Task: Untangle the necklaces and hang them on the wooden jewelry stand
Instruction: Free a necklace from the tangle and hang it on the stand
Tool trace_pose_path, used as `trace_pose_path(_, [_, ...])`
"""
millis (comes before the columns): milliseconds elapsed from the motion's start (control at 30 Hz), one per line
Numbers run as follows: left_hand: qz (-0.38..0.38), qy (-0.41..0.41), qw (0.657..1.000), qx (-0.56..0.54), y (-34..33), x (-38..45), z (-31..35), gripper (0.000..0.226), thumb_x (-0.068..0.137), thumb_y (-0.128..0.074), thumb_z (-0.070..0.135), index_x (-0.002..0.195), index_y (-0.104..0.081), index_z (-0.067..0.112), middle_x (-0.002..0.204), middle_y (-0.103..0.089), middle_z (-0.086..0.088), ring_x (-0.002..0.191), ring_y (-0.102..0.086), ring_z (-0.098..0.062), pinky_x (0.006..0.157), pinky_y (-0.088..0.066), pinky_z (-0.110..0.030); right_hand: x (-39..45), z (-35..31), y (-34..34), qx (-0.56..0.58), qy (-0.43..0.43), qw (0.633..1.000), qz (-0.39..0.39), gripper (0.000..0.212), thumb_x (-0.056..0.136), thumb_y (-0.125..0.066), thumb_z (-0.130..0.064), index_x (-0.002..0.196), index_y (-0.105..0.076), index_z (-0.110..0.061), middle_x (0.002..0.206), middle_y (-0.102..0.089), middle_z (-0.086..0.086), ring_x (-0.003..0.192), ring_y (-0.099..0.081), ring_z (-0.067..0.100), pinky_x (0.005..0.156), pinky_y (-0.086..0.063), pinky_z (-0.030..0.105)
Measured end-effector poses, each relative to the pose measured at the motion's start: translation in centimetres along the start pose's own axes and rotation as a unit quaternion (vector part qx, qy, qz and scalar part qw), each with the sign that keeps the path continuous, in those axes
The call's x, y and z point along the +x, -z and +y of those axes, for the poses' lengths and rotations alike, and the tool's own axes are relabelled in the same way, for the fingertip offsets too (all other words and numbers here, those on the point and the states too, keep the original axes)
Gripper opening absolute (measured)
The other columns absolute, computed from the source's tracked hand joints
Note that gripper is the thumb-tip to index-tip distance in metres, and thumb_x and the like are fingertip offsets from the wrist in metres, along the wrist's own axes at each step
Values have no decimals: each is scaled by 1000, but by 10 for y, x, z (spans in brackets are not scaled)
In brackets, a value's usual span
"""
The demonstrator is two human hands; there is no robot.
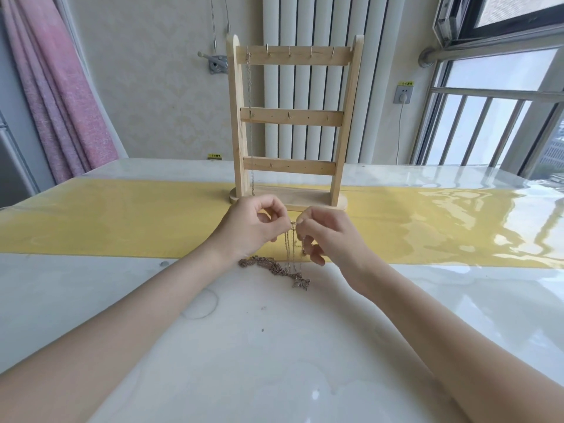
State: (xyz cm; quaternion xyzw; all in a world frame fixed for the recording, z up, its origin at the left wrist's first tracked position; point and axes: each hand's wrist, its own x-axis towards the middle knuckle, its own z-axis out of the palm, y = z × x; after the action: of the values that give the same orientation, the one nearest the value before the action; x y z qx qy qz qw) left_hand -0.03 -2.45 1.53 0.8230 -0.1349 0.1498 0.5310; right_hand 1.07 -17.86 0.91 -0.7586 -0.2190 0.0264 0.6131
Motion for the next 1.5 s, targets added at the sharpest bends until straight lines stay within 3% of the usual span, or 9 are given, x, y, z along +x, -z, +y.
trace_pose_path(167, [-4,14,1000,25,-7,1,-6,10,63,-63,25,58,-54,25,46,-46,14,49,-38,-11,54,-35,-22,1,1,1,82,-26,995,40,24,86,-48,0,64,-52,-9,58,-45,4,51,-38,15,44,-32,22])
trace_pose_path(400, [-4,21,1000,-17,-6,4,-5,19,79,-63,12,65,-51,16,48,-48,14,42,-44,-3,49,-37,-15,4,5,1,158,-41,986,32,25,89,-50,-3,66,-53,-11,59,-45,1,53,-38,11,44,-31,20])
trace_pose_path(567, [0,120,977,-179,-7,0,-2,24,89,-55,8,68,-55,18,56,-55,11,51,-52,-3,53,-43,-13,-1,3,-5,92,-66,993,-46,28,88,-47,-7,60,-48,-13,56,-42,3,51,-35,15,44,-26,22])
trace_pose_path(733, [-9,103,983,-153,-10,-4,-1,23,89,-56,6,68,-57,15,56,-58,9,50,-52,-3,52,-41,-14,-5,2,-7,-11,-31,999,-35,22,88,-51,-8,67,-47,-14,57,-43,0,48,-32,13,41,-25,19])
trace_pose_path(900, [-15,82,990,-114,-10,-6,-2,23,89,-56,4,68,-57,13,51,-55,9,48,-52,-4,50,-40,-13,0,2,2,125,-37,991,44,20,88,-49,-3,70,-50,-11,60,-45,-1,53,-38,11,45,-30,22])
trace_pose_path(1067, [-21,151,970,-189,-10,-6,1,23,91,-51,7,70,-53,14,61,-59,5,51,-54,-6,51,-40,-14,2,2,6,231,-87,969,-1,21,90,-51,-6,70,-54,-12,71,-48,-3,59,-43,11,48,-30,21])
trace_pose_path(1167, [-2,180,943,-281,-7,-4,4,23,91,-48,6,70,-51,15,60,-58,5,49,-53,-5,50,-41,-15,1,3,4,131,-93,986,-38,20,89,-52,-7,69,-53,-11,68,-44,2,57,-40,13,49,-28,24])
trace_pose_path(1300, [10,171,950,-262,-8,-5,4,26,91,-47,3,67,-49,15,54,-58,7,47,-51,-4,47,-41,-13,-2,3,-2,64,-128,986,-86,25,88,-51,-10,63,-52,-14,63,-45,5,52,-41,14,44,-28,22])
trace_pose_path(1500, [2,163,947,-278,-9,-5,5,25,92,-49,5,69,-48,16,62,-55,3,45,-41,-6,46,-39,-15,2,3,2,127,-122,984,22,20,88,-46,-9,69,-48,-12,69,-41,7,56,-38,17,49,-27,25])
